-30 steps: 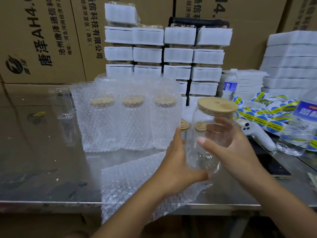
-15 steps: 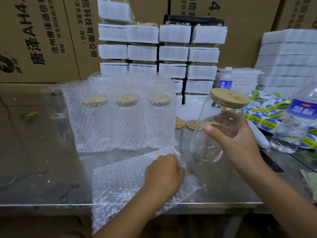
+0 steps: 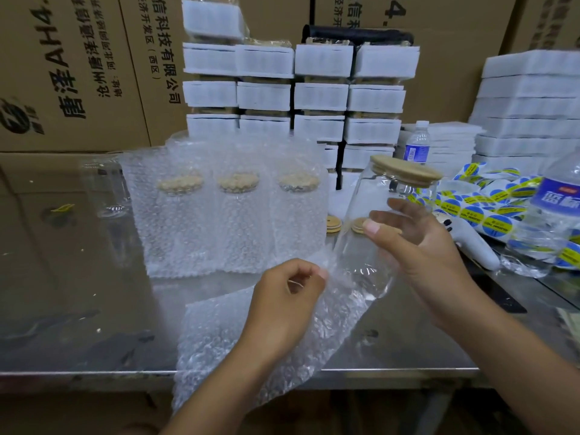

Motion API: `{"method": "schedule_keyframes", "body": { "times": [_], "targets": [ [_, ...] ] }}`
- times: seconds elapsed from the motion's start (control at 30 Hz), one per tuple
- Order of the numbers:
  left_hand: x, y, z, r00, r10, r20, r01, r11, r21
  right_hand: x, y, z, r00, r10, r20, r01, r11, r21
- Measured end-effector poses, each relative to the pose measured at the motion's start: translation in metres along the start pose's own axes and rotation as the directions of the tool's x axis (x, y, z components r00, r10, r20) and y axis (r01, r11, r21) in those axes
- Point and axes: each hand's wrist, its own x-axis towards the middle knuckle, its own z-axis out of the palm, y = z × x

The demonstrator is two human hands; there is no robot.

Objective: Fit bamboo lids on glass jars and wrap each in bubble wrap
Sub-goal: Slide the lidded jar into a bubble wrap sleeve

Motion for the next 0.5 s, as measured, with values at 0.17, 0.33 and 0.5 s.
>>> {"method": "schedule_keyframes", "body": {
  "times": [0.17,0.33,0.5],
  "targets": [
    [-0.004,0.006,-0.009,0.998,0.02,-0.054,-0.024,0.997,-0.078,-0.005,-0.005,0.013,0.999,0.033,-0.036,-0.031,0.999,0.04],
    [-0.014,0.004,-0.011,1.0,0.031,0.0,-0.031,0.995,-0.09,-0.008,-0.01,0.023,0.993,0.075,-0.086,-0.073,0.997,0.024],
    [-0.021,-0.001,-0.012,0.983,0.104,0.152,-0.115,0.991,0.065,-0.011,-0.012,0.032,0.989,0.126,-0.079,-0.123,0.991,0.048]
  ]
}}
